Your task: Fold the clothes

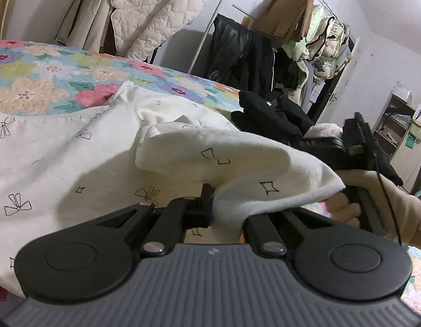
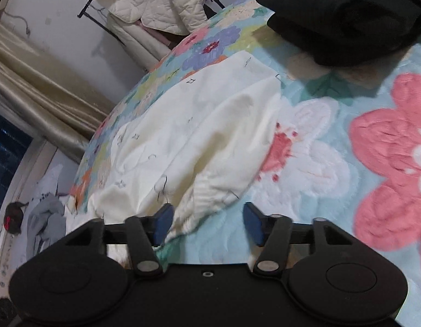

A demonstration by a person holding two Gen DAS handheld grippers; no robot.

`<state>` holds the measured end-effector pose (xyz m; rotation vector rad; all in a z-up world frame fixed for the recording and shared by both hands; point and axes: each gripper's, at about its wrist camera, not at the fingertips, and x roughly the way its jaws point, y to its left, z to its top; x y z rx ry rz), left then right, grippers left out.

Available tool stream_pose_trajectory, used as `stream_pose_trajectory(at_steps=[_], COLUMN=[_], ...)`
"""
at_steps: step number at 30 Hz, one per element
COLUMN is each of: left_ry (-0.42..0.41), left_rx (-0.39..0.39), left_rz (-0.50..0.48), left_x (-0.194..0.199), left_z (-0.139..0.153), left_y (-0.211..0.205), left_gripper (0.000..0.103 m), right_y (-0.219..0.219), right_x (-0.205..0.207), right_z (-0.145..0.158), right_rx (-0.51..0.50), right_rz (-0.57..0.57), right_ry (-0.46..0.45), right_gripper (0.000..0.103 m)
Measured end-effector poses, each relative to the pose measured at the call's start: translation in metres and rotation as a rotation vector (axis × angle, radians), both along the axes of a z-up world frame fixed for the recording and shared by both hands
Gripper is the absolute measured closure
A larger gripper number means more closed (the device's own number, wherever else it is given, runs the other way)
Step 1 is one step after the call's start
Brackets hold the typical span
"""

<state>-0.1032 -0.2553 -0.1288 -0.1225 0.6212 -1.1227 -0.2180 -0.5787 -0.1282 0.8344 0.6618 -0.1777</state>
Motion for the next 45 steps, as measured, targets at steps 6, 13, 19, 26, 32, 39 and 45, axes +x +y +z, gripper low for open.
stream_pose_trajectory(at_steps=[6,13,19,26,32,39,45], left_ry=[0.001,0.07,0.22,0.215,0.283,0.443,0.395], left_rx=[0.007,-0.013,0.193,0.161,0.128,0.075,0.025], left_rz=[-0.014,-0.157,-0.265,-0.237,-0.116,-0.014,-0.026], left_x=[0.002,-0.005,-0.038,-0.021,-0.006,0.008,0.003], left_z=[0.001,0.03,-0.019,-0.013,-0.021,-0.039,-0.02], left_y=[0.001,0.0,-0.044,-0.034,-0.03,-0.02,-0.015], left_gripper=[0.099,0.099,0.099,0.097,0.097,0.097,0.097], right_y=[0.015,0.001,-0.039,-0.058,0.0,0.104,0.146], right_x=[0.005,-0.035,-0.06,-0.068,-0.1,-0.086,-0.083], right_z=[0.041,0.122,0.089,0.063,0.06,0.019,0.012], right_rx=[-0.32,-0.662,-0.791,-0.62,-0.422,-0.731,-0.831], right_rz=[0.106,-0.001,-0.154,-0.213,-0.088,0.242,0.357], right_ry=[-0.006,0.05,0.266,0.238,0.067,0.106,0.099], right_gripper=[0.091,0.092,0.093,0.067,0.053,0.05,0.046])
